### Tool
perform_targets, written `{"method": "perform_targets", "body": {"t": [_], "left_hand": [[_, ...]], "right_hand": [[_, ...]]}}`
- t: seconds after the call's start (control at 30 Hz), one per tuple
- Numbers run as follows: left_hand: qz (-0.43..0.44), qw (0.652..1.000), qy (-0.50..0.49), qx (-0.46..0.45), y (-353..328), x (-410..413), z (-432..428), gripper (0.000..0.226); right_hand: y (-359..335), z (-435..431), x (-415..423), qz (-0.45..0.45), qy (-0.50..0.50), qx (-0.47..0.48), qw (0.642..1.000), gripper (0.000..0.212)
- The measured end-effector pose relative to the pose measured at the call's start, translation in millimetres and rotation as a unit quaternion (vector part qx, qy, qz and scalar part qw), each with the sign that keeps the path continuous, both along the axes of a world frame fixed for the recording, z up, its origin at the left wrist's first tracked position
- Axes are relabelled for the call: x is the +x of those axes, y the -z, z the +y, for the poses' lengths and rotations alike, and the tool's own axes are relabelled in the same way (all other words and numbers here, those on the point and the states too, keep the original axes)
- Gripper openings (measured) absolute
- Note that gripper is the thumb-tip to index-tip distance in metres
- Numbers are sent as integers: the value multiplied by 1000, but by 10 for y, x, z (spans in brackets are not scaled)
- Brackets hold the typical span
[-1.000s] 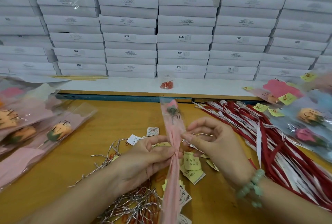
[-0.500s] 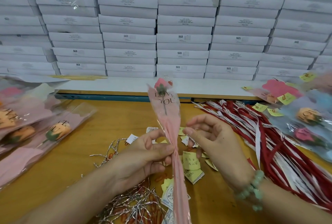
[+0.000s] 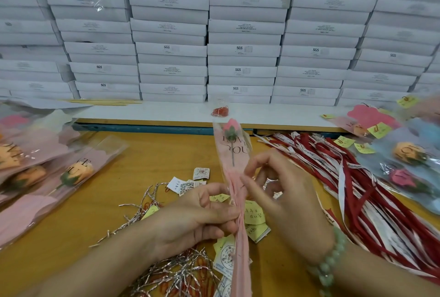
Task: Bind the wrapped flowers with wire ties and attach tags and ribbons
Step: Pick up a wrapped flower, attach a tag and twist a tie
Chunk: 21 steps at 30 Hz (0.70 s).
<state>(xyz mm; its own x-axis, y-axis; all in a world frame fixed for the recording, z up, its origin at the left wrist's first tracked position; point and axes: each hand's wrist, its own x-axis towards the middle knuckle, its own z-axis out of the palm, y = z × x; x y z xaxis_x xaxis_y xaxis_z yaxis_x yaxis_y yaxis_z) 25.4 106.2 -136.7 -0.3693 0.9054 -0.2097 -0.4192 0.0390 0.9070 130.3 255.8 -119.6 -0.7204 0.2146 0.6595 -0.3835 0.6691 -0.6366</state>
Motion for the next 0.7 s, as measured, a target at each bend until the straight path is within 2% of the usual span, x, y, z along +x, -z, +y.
{"method": "perform_targets", "body": {"t": [0.07, 0.17, 0.27, 0.33, 0.53, 0.6, 0.7], "left_hand": [[8, 1000, 6, 1, -12, 15, 0, 51], [12, 1000, 7, 4, -12, 23, -4, 51], [12, 1000, 14, 12, -6, 22, -3, 39], [1, 1000, 4, 19, -2, 2, -1, 32], [-11, 999, -29, 27, 1, -43, -13, 41], [-21, 999, -33, 34, 5, -57, -21, 34], [-20, 998, -44, 43, 5, -83, -28, 33]], "right_hand": [[19, -17, 17, 25, 23, 123, 992, 11], [25, -23, 16, 87, 42, 250, 963, 7], [42, 8, 0, 150, 35, 337, 929, 11], [47, 44, -2, 160, 17, 338, 927, 8], [61, 78, -8, 126, -41, 325, 936, 17], [54, 94, -8, 102, -46, 293, 950, 20], [61, 124, -22, 71, -43, 225, 971, 8]]}}
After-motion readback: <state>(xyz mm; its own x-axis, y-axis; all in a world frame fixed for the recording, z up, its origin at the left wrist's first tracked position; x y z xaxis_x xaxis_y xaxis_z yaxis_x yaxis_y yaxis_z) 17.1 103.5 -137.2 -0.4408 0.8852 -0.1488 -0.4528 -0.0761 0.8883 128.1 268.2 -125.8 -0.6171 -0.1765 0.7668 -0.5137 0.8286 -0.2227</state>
